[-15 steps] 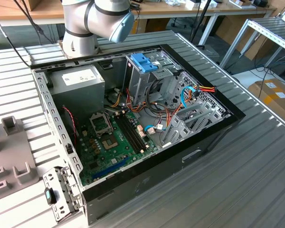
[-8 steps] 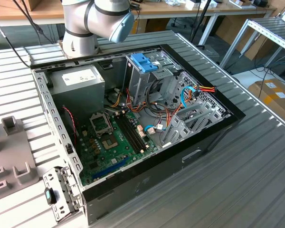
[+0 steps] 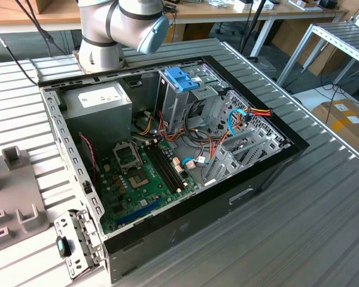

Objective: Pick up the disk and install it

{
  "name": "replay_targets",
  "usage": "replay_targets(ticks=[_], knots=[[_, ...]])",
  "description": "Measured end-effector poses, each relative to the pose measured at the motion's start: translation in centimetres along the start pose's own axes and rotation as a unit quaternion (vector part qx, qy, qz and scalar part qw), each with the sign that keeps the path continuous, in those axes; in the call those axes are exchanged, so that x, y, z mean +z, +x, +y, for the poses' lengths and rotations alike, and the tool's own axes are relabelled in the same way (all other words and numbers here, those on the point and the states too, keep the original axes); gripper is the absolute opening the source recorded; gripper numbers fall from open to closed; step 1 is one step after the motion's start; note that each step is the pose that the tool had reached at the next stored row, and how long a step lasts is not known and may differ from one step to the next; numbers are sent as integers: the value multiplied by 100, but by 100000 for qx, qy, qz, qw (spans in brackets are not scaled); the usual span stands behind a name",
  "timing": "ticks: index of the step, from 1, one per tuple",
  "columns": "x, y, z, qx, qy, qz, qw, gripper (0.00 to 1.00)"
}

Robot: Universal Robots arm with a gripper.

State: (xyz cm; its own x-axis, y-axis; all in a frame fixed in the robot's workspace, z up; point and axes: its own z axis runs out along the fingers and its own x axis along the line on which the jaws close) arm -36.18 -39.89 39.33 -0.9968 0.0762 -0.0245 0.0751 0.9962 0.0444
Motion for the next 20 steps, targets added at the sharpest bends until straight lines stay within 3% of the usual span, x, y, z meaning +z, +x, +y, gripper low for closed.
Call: replay_targets(ticks=[20], knots=[[-2, 82, -6, 0, -1, -1, 100000, 11]])
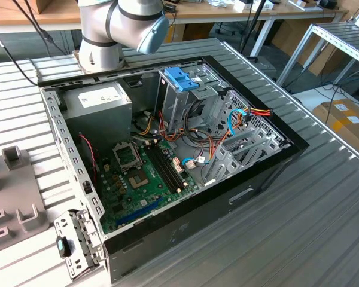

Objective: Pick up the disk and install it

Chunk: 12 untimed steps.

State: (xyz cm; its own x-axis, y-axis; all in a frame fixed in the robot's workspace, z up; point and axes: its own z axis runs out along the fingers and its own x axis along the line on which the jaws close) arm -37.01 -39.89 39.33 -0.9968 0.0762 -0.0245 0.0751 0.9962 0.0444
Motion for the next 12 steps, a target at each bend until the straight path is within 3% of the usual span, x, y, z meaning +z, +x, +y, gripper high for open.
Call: replay_targets(ticks=[12], knots=[[-1, 43, -3, 0, 3, 1, 100000, 11]])
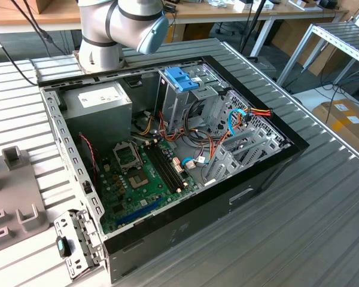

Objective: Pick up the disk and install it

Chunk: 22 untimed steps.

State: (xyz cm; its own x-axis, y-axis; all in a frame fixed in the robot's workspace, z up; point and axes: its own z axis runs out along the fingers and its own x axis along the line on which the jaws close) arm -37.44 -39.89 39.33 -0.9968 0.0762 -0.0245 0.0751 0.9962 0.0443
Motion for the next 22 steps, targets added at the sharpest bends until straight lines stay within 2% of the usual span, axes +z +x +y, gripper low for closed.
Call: replay_targets(ticks=[22], knots=[[-1, 64, -5, 1, 2, 2, 100000, 11]])
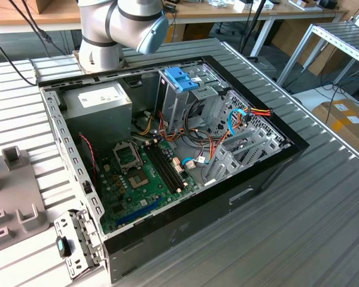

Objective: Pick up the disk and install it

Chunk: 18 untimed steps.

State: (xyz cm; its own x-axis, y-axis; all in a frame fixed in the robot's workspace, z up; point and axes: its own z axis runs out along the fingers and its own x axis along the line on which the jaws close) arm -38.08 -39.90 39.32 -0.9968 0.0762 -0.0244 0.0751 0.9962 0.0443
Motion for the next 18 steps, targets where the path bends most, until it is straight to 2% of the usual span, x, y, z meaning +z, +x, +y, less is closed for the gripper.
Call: replay_targets(ticks=[18], knots=[[-1, 61, -4, 2, -1, -1, 100000, 11]])
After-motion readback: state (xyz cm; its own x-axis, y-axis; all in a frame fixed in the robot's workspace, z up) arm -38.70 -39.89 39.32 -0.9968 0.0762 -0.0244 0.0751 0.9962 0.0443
